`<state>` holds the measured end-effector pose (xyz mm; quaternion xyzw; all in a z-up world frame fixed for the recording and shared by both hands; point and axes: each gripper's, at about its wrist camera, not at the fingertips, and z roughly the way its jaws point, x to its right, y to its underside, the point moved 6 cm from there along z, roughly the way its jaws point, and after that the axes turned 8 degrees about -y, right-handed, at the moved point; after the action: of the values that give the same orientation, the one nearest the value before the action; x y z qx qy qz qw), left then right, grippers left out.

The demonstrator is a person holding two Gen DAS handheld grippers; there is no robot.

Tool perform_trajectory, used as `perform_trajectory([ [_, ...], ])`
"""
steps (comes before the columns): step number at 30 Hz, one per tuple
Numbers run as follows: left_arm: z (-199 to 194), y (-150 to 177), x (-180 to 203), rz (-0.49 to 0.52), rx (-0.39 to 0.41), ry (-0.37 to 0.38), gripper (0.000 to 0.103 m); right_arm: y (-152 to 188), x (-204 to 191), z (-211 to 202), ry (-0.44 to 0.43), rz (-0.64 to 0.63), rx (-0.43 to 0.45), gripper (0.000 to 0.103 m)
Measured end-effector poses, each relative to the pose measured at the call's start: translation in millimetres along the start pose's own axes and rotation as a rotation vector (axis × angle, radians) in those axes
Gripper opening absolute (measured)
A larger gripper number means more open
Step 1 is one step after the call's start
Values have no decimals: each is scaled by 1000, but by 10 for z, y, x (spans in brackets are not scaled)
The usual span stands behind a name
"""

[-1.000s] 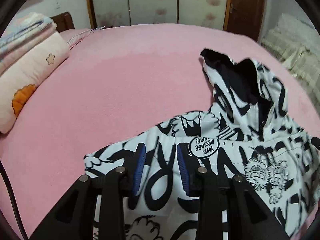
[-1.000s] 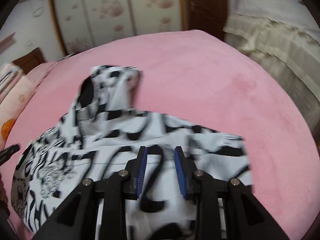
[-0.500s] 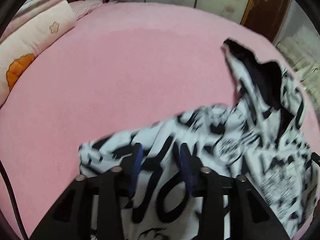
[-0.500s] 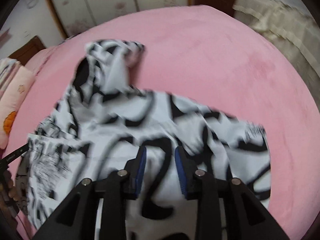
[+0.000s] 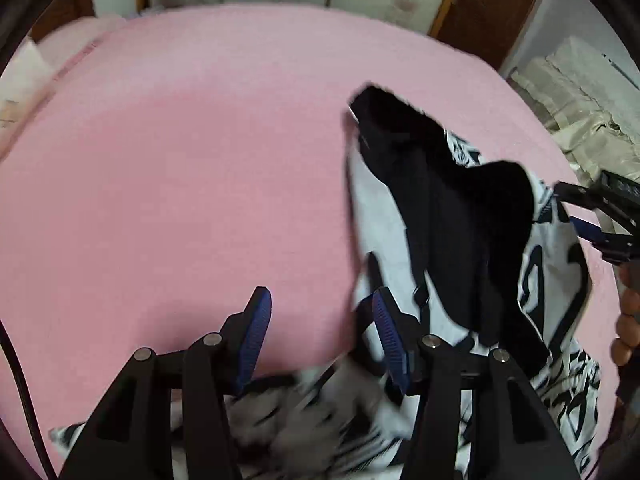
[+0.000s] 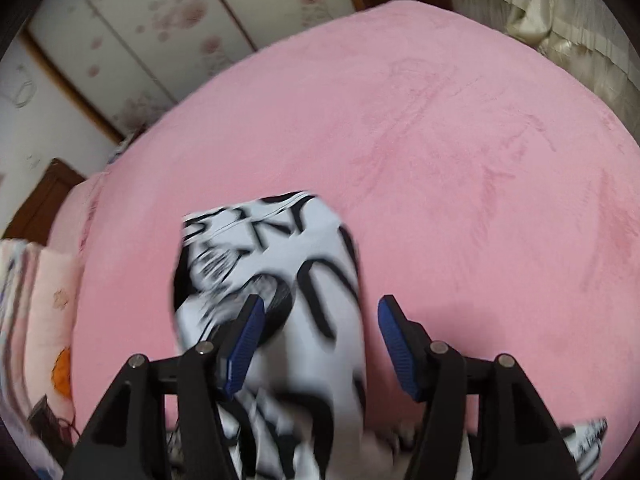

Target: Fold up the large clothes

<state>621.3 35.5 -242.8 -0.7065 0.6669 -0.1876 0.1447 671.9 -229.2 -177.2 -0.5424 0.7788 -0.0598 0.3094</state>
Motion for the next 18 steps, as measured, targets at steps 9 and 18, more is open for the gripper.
perform_trajectory([
  [9, 443, 165, 273, 110, 6, 1, 54, -19, 223, 921, -11, 120, -147, 61],
  [18, 337, 182, 96, 46, -29, 25, 54, 65, -507, 417, -30, -333, 72, 3],
])
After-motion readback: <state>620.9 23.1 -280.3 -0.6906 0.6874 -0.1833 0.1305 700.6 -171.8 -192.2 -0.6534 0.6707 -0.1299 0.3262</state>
